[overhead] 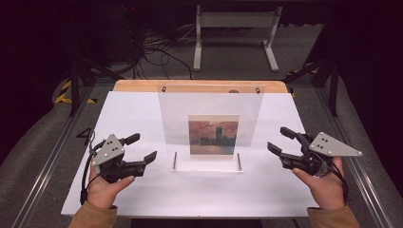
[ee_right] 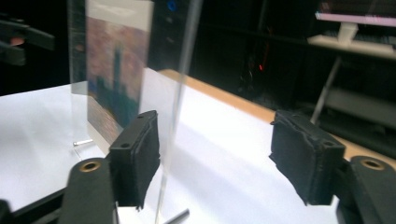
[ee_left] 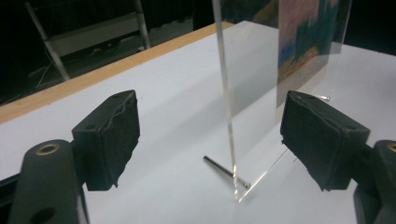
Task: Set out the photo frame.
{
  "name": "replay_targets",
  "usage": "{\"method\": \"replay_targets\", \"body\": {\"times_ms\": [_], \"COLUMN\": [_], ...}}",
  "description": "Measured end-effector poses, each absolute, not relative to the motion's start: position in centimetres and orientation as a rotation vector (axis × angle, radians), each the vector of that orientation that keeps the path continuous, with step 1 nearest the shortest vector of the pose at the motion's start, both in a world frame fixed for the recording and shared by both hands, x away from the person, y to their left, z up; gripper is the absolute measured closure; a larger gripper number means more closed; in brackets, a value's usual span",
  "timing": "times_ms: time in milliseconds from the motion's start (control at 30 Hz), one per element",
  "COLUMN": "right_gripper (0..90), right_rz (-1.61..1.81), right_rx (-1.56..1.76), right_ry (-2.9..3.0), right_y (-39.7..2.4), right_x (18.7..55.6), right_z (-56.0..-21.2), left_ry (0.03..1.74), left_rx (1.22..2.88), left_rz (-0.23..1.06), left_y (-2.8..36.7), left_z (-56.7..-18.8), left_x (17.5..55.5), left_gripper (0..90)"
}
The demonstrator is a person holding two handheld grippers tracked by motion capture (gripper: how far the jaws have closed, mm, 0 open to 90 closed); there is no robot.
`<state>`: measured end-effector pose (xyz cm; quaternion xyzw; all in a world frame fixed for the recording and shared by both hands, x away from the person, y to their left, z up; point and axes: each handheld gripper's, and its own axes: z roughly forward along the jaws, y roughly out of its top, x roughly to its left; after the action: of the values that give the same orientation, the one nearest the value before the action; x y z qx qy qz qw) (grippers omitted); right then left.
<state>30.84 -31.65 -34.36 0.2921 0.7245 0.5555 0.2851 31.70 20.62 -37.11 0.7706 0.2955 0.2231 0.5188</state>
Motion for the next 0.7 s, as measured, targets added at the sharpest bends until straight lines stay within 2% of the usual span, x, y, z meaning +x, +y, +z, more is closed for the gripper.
{"method": "replay_targets", "body": {"times_ms": [133,333,700], "right_gripper": [28.7,19.2,8.2], "right_rz": [1.475,1.438,1.365], "right_rx": [0.854,0.963,0.967], "right_ry": [1.940,1.991,2.071], "right_y": [-32.6,-33.2,-33.7], "right_x": [30.8,31.1,31.6], "right_z": [-35.1,-36.7,-40.3], "left_ry": [0.746,0.816,0.784], "left_rx": [1.855,1.842,1.853], "left_rz": [0.532,0.522,0.505], "left_y": [22.0,24.1,24.7], "left_z": [-38.4,-40.4,-43.8], "left_x": [31.8,31.9,32.4], "left_gripper": [18.2,16.7,12.7]}}
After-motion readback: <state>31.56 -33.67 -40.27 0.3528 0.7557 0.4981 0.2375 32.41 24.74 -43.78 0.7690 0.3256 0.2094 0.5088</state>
